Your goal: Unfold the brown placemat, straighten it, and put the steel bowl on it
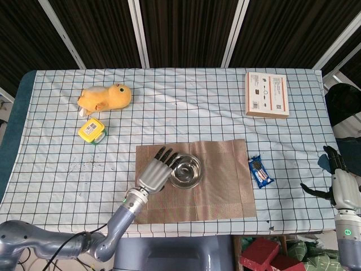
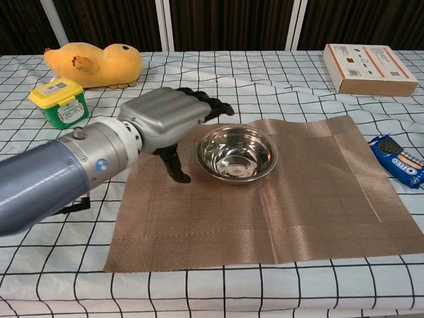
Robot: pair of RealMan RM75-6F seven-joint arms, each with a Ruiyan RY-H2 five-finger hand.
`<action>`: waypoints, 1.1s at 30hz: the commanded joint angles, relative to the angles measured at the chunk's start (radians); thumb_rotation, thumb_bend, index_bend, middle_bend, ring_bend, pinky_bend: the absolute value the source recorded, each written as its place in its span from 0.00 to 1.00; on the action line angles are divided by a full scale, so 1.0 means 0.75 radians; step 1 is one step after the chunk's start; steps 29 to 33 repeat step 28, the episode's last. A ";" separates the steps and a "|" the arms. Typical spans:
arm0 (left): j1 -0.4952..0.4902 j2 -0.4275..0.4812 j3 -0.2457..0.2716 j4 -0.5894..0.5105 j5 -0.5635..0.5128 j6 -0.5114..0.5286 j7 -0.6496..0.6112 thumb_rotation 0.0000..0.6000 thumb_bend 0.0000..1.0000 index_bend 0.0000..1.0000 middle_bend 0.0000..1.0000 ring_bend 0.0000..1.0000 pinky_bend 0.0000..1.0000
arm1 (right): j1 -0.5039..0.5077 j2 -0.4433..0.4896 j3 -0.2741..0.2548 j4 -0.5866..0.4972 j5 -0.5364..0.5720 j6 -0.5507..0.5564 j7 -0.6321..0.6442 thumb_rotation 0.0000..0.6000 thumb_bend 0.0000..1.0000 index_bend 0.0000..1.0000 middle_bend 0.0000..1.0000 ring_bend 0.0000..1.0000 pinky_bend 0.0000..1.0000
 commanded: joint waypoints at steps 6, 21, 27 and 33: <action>0.213 0.379 0.081 -0.299 0.062 0.234 -0.091 1.00 0.03 0.08 0.06 0.02 0.06 | 0.001 -0.009 -0.011 0.012 -0.016 0.013 -0.040 1.00 0.07 0.00 0.00 0.00 0.16; 0.632 0.809 0.306 -0.408 0.248 0.533 -0.530 1.00 0.03 0.00 0.00 0.00 0.00 | 0.003 -0.070 -0.048 0.088 -0.115 0.107 -0.208 1.00 0.03 0.00 0.00 0.00 0.16; 0.748 0.842 0.356 -0.304 0.347 0.615 -0.672 1.00 0.03 0.00 0.00 0.00 0.00 | 0.004 -0.096 -0.065 0.122 -0.159 0.142 -0.280 1.00 0.02 0.00 0.00 0.00 0.16; 0.766 0.844 0.360 -0.285 0.364 0.625 -0.706 1.00 0.03 0.00 0.00 0.00 0.00 | 0.004 -0.101 -0.067 0.128 -0.164 0.148 -0.292 1.00 0.02 0.00 0.00 0.00 0.16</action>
